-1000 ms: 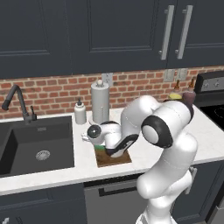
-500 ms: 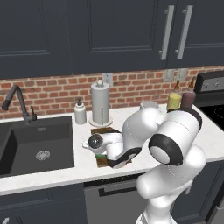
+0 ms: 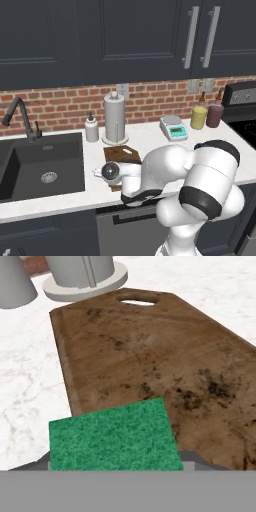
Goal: Pick up the sponge from the counter and clean the cutting board by briefly scrubbing or pressing down on the cutting board. Once finished, release the sponge.
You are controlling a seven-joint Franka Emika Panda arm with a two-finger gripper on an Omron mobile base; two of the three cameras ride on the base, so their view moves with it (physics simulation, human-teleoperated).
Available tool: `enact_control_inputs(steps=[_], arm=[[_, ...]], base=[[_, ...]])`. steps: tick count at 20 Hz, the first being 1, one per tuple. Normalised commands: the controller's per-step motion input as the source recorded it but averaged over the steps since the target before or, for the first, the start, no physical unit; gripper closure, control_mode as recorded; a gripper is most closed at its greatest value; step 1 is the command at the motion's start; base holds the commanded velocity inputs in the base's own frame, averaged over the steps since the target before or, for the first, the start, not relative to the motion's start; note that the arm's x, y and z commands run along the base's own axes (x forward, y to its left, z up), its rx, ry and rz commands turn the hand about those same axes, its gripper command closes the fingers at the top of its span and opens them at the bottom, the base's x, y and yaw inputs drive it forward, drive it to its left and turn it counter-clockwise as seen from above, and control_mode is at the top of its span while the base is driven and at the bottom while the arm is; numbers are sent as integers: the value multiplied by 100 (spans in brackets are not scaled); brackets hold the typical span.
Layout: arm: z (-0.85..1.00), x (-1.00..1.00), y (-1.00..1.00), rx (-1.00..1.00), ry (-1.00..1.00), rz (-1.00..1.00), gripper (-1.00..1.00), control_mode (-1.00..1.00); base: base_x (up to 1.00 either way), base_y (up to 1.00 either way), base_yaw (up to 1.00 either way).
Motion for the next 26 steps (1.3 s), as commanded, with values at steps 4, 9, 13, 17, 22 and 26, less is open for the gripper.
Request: enact_control_inputs(steps=[4,9,13,17,22,26], arm=[[-18,-21,-7,0,0,-2,100,-100],[-10,0,-30,0,0,-2,100,-100],[-7,0,-56,0,0,0,100,-100],[-13,0,-55,0,0,0,100,-100],[-40,9,-26,-1,0,0,100,-100],[-44,40,-3,-3,-1,-1,100,-100]], base=[[0,0,0],[0,0,0],[0,0,0],[0,0,0],[0,0,0],[0,0,0]])
